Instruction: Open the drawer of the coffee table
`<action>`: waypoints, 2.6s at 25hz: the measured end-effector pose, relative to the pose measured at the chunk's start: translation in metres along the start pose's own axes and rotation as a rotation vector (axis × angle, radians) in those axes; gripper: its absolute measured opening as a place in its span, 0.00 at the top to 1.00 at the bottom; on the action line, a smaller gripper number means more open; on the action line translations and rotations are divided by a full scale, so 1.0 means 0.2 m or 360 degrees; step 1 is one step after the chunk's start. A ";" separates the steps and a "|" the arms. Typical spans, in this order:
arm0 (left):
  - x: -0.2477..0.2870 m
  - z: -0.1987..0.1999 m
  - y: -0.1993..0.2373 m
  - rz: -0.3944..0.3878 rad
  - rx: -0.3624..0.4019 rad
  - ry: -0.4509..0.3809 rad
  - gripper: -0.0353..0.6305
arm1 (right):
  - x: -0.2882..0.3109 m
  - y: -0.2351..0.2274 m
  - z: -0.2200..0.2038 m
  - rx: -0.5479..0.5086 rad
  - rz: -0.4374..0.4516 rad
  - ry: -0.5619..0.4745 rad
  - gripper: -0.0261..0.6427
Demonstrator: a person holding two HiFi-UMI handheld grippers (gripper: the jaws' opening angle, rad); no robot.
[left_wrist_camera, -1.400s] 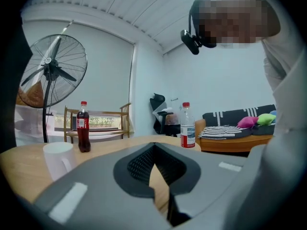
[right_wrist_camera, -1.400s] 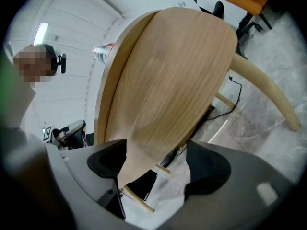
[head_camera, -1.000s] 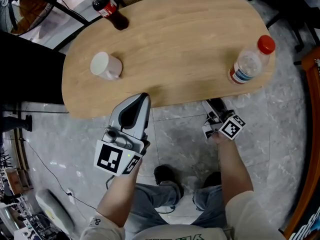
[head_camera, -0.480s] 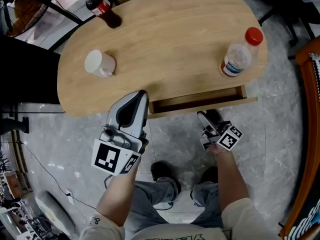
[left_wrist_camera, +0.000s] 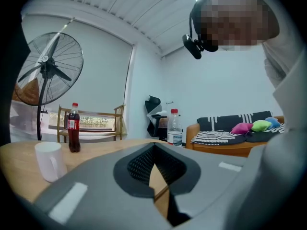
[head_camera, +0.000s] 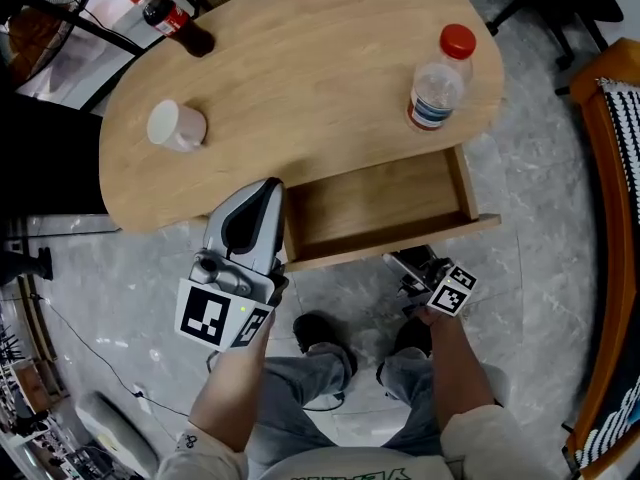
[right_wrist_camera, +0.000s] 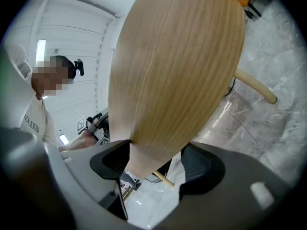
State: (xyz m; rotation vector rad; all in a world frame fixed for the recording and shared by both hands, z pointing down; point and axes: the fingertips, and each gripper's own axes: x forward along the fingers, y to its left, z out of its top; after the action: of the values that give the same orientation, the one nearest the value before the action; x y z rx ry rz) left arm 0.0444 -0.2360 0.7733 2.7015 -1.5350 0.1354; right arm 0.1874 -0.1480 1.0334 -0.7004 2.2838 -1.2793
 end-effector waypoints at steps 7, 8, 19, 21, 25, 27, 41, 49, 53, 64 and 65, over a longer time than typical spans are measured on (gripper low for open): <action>0.00 0.02 -0.05 -0.0012 -0.0020 0.0004 0.95 | -0.09 0.03 -0.04 0.0023 0.0000 0.0056 0.46; 0.00 0.02 -0.05 -0.0012 -0.0019 0.0003 0.95 | -0.09 0.03 -0.04 0.0020 0.0000 0.0066 0.46; -0.03 0.02 -0.03 0.0000 -0.0016 0.0007 0.95 | -0.12 -0.11 -0.15 -0.0034 -0.0097 0.0269 0.48; -0.03 0.02 -0.02 0.0000 -0.0021 0.0008 0.95 | -0.13 -0.13 -0.17 -0.0074 -0.0134 0.0321 0.51; -0.06 0.07 -0.02 0.0000 -0.0037 0.0014 0.95 | -0.22 -0.10 -0.25 -0.0131 -0.0226 0.0515 0.51; -0.07 0.14 0.00 0.0010 -0.0058 0.0018 0.95 | -0.26 0.00 -0.26 -0.0156 -0.0252 0.0589 0.51; -0.24 1.23 0.00 -0.0031 -0.0144 0.0009 0.95 | 0.20 1.85 1.12 -0.1194 -0.0068 0.0409 0.51; -0.24 2.14 0.12 -0.0046 -0.0087 -0.0229 0.95 | 0.57 2.84 1.90 -0.1645 -0.0071 0.0111 0.51; -0.32 2.44 0.11 -0.0036 -0.0080 -0.0285 0.95 | 0.59 3.09 2.06 -0.1694 -0.0210 0.0103 0.51; -0.29 2.89 0.26 0.0114 0.0000 -0.0403 0.95 | 0.45 3.34 2.56 -0.1816 -0.0544 -0.0209 0.85; -0.29 2.90 0.27 0.0127 0.0000 -0.0399 0.95 | 0.43 3.34 2.59 -0.1810 -0.0572 -0.0230 0.87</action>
State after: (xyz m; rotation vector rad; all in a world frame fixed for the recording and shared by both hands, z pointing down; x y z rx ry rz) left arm 0.0029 -0.2551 0.1899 2.7447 -1.7040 -0.2101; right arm 0.2778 -0.2404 0.1935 -1.5312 2.6953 0.1271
